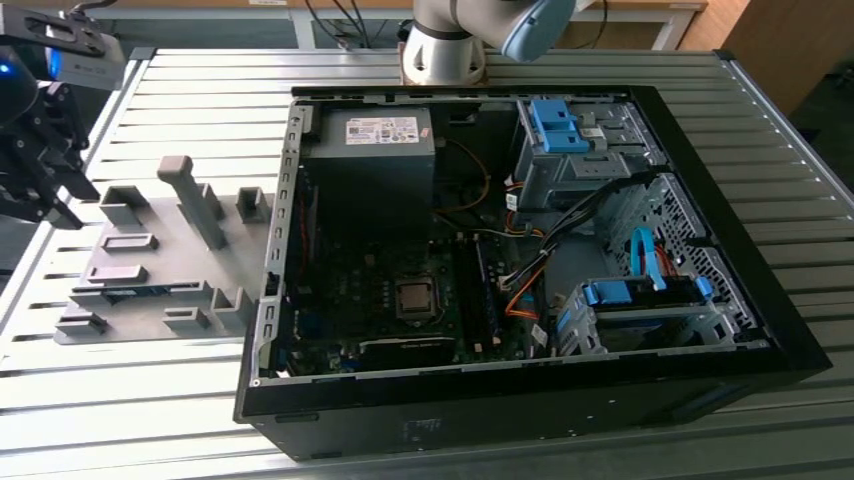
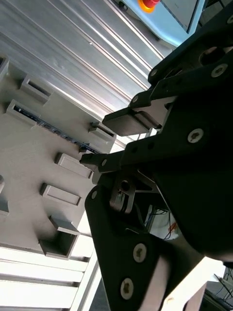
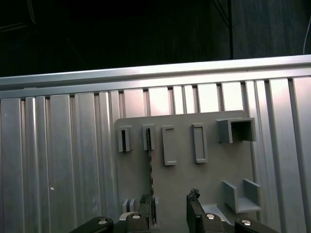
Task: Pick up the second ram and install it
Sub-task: 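Pick up the second ram and move it above second insertion slot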
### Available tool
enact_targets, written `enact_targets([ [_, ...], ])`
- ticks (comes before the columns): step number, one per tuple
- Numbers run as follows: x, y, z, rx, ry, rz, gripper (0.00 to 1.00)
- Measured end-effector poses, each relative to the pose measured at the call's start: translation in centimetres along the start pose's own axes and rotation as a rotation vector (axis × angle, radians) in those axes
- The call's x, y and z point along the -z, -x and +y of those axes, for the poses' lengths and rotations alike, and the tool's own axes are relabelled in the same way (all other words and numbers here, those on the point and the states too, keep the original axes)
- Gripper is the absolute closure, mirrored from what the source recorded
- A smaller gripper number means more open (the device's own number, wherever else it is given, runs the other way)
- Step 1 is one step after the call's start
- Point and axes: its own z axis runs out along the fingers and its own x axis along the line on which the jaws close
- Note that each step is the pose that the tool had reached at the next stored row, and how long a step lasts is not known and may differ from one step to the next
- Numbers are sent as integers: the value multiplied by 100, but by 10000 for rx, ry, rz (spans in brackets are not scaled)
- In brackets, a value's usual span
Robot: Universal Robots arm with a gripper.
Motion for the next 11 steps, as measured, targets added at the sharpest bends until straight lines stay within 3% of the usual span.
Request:
enact_targets([
  [4,-39,-4,26,4,-87,-10,58],
  [11,-109,-7,33,15,-106,-12,58],
])
